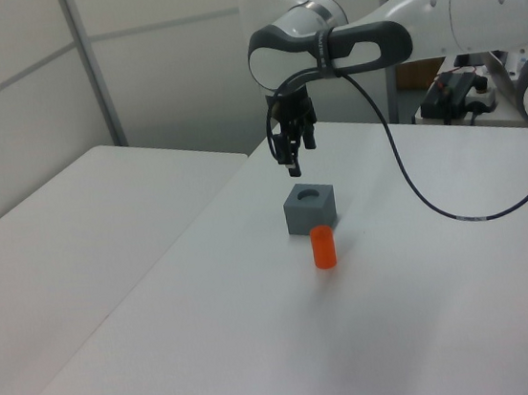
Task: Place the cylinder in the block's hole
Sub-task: 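Lower the open gripper down over the orange cylinder, then close the gripper on the orange cylinder and lift it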
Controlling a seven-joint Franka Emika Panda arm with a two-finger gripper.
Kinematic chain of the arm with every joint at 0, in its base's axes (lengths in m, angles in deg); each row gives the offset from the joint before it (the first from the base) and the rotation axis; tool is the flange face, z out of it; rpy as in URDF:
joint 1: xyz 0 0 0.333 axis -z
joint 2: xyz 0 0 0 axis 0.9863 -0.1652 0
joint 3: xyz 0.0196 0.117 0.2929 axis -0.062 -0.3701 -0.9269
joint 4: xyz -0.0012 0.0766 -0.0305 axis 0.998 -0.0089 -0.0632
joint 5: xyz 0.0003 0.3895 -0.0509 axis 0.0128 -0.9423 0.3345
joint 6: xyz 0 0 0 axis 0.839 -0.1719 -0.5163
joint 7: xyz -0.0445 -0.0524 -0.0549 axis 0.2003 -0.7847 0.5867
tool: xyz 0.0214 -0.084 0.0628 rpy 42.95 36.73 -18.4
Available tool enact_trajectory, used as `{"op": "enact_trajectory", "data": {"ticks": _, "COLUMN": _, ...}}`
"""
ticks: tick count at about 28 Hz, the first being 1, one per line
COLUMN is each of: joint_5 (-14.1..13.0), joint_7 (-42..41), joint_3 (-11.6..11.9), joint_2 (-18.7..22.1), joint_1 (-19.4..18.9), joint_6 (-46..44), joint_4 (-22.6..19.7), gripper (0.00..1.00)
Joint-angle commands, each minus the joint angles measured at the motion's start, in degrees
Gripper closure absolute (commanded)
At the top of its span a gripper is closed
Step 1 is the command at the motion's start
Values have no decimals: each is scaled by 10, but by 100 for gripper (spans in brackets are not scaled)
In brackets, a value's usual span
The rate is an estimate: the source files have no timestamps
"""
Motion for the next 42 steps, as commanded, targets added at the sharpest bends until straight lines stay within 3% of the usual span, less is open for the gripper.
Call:
{"op": "enact_trajectory", "data": {"ticks": 1, "joint_5": -2, "joint_7": 0, "joint_3": 4, "joint_2": 8, "joint_1": 7, "joint_6": -11, "joint_4": -9, "gripper": 0}}
{"op": "enact_trajectory", "data": {"ticks": 11, "joint_5": -2, "joint_7": 3, "joint_3": 8, "joint_2": 10, "joint_1": 15, "joint_6": -10, "joint_4": -11, "gripper": 0}}
{"op": "enact_trajectory", "data": {"ticks": 15, "joint_5": -3, "joint_7": -3, "joint_3": 0, "joint_2": 38, "joint_1": 26, "joint_6": -1, "joint_4": -51, "gripper": 0}}
{"op": "enact_trajectory", "data": {"ticks": 17, "joint_5": -4, "joint_7": -6, "joint_3": -1, "joint_2": 57, "joint_1": 26, "joint_6": 15, "joint_4": -81, "gripper": 0}}
{"op": "enact_trajectory", "data": {"ticks": 23, "joint_5": -4, "joint_7": -9, "joint_3": -21, "joint_2": 145, "joint_1": 24, "joint_6": 153, "joint_4": -242, "gripper": 0}}
{"op": "enact_trajectory", "data": {"ticks": 29, "joint_5": -7, "joint_7": -38, "joint_3": -26, "joint_2": 176, "joint_1": 22, "joint_6": 209, "joint_4": -312, "gripper": 0}}
{"op": "enact_trajectory", "data": {"ticks": 33, "joint_5": -7, "joint_7": -44, "joint_3": -40, "joint_2": 171, "joint_1": 23, "joint_6": 219, "joint_4": -324, "gripper": 0}}
{"op": "enact_trajectory", "data": {"ticks": 42, "joint_5": -7, "joint_7": -38, "joint_3": -63, "joint_2": 104, "joint_1": 21, "joint_6": 255, "joint_4": -317, "gripper": 0}}
